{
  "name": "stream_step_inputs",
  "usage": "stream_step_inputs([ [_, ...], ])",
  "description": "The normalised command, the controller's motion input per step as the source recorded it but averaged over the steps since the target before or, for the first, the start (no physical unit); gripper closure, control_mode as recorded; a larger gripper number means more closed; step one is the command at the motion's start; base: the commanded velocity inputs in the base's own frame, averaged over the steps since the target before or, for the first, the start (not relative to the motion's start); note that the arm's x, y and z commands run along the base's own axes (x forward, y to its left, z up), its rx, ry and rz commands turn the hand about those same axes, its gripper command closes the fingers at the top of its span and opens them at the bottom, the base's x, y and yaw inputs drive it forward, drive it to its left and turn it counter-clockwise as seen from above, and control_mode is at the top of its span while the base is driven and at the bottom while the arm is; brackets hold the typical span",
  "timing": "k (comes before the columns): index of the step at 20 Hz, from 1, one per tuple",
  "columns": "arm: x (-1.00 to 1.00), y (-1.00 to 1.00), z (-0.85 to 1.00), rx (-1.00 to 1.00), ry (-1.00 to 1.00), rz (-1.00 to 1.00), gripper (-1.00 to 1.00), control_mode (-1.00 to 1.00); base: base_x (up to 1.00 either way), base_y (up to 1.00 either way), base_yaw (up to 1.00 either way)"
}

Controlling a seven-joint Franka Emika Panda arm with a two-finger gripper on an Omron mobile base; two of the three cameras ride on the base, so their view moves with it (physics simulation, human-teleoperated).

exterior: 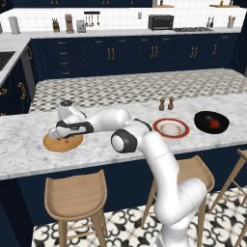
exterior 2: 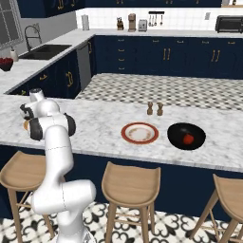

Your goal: Pick the chicken drumstick and bell pepper from their plates and place them in the bowl. Then put the bowl in the fridge.

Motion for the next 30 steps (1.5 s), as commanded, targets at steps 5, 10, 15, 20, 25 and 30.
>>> stream_step_inputs([
  [5, -0.18, -0.28, -0.26, 0.0, 0.0, 0.0, 1.0, -1.0, 0.0, 0.0, 0.0],
  [10, -0.65, -0.7, -0.14, 0.0, 0.0, 0.0, 1.0, -1.0, 0.0, 0.0, 0.0],
  [15, -0.75, -0.59, 0.42, 0.0, -0.07, 0.0, 1.0, -1.0, 0.0, 0.0, 0.0],
  [20, -0.84, -0.5, 1.0, 0.01, -0.08, 0.0, 1.0, -1.0, 0.0, 0.0, 0.0],
  [25, -0.59, -0.79, 0.99, 0.01, -0.03, 0.0, 1.0, -1.0, 0.0, 0.0, 0.0],
  [30, -0.46, -1.0, 0.82, 0.07, -0.01, -0.06, 1.0, -1.0, 0.0, 0.0, 0.0],
])
